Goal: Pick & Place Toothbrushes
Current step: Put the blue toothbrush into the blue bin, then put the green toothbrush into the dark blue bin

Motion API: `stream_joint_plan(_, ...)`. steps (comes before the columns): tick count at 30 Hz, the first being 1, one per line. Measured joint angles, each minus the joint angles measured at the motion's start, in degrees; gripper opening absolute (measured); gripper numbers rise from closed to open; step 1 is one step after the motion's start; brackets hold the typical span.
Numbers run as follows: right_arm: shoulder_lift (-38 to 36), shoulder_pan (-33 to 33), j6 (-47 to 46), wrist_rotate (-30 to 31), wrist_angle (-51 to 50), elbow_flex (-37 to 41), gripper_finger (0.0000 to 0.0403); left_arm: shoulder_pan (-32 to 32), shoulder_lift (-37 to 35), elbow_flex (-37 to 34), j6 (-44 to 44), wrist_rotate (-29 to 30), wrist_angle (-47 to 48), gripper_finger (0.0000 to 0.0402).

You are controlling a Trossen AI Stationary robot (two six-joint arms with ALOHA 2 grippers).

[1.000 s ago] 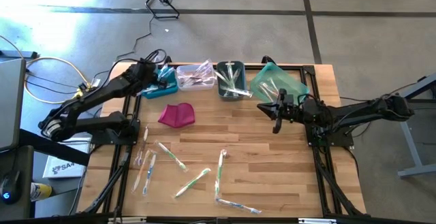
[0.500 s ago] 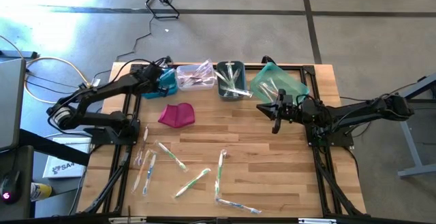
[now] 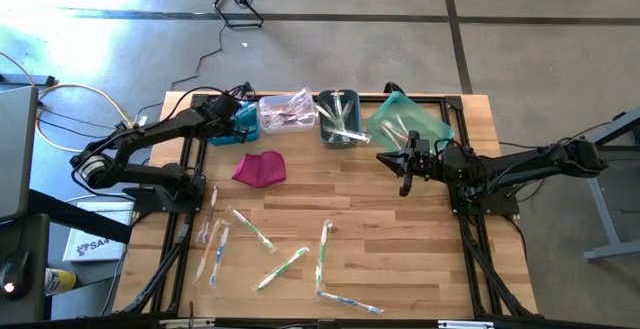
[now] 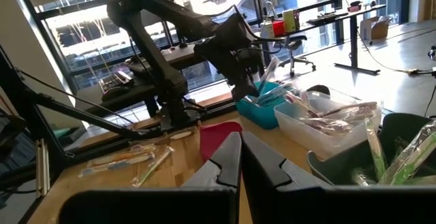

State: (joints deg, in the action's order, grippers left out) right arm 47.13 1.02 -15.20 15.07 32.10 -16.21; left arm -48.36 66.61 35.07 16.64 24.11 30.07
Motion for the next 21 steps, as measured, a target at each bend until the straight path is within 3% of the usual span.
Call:
stream_joint_plan(15, 0.0, 0.0, 0.0, 0.0, -0.2, 0.0, 0.0003, 0.0, 0.0, 0.0, -0.9, -0.2, -0.6, 0.0182)
stream_joint_plan(21, 0.0, 0.0, 0.0, 0.0, -0.2, 0.0, 0.0003, 0.0, -0.1, 0.0, -1.2, -1.5, -6.0, 0.0205)
